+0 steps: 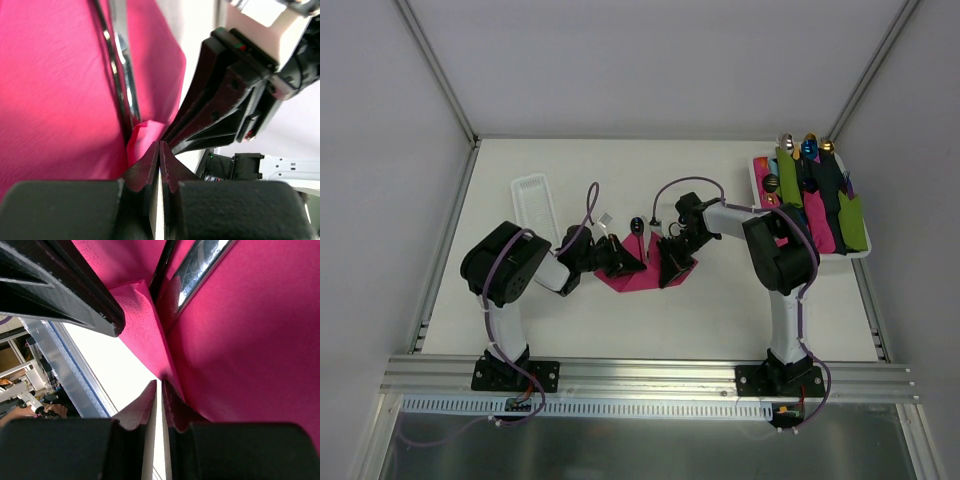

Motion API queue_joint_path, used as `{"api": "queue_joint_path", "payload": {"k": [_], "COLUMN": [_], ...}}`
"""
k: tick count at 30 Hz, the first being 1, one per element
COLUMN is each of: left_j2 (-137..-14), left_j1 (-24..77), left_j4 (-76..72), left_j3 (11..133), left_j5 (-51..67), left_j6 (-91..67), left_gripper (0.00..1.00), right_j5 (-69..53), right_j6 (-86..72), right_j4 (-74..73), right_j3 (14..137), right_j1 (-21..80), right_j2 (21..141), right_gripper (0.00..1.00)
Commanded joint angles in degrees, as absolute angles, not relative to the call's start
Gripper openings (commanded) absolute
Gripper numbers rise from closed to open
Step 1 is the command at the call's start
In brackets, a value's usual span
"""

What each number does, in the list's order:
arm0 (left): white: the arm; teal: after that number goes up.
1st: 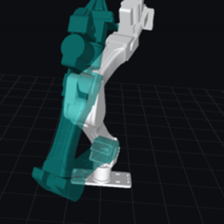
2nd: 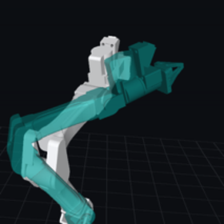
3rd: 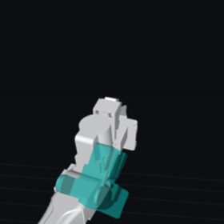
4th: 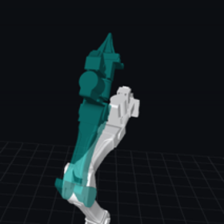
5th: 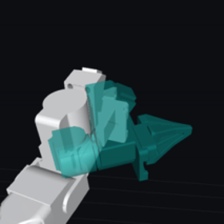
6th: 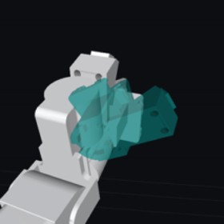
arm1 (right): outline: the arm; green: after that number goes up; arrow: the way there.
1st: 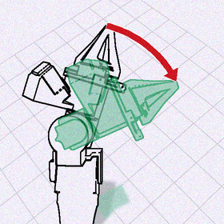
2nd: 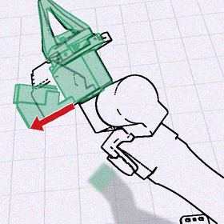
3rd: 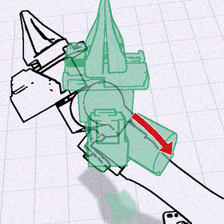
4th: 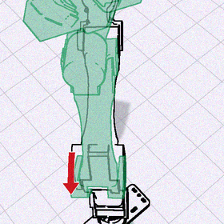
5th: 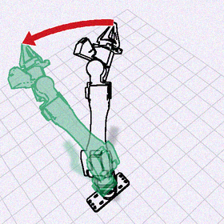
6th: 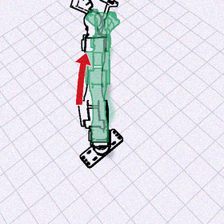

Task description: Place the utensils on the paper napkin and roll it up

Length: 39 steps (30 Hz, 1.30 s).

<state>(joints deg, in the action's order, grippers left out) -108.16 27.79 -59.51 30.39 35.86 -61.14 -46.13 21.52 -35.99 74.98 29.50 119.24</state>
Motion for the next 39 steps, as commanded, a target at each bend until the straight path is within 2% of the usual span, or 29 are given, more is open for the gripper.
{"api": "queue_joint_path", "payload": {"k": [1, 21, 30, 33, 37, 39], "left_j2": [-109.0, -117.3, -117.9, -117.8, -117.8, -117.9], "left_j1": [28.3, 28.3, 28.3, 28.3, 28.3, 28.3], "left_j4": [-66.4, -72.7, -69.1, -67.9, -66.5, -66.3], "left_j3": [31.6, 30.6, 30.9, 31.3, 31.7, 31.8], "left_j5": [37.5, 36.2, 35.1, 34.8, 34.7, 34.6], "left_j6": [-61.4, -64.3, -64.1, -63.6, -63.3, -63.3], "left_gripper": [0.00, 0.00, 0.00, 0.00, 0.00, 0.00], "right_j5": [-43.4, -43.0, -41.2, -38.0, -32.4, -30.5], "right_j6": [23.7, 24.2, 24.3, 23.9, 23.1, 22.4], "right_j4": [-37.0, -37.6, -40.1, -40.3, -40.3, -40.2], "right_j3": [76.5, 76.6, 78.1, 77.8, 77.3, 77.5], "right_j1": [29.0, 28.9, 26.5, 24.0, 21.2, 20.0], "right_j2": [120.2, 119.7, 110.8, 108.7, 107.5, 108.3], "right_gripper": [0.11, 0.13, 0.30, 0.39, 0.56, 0.59]}}
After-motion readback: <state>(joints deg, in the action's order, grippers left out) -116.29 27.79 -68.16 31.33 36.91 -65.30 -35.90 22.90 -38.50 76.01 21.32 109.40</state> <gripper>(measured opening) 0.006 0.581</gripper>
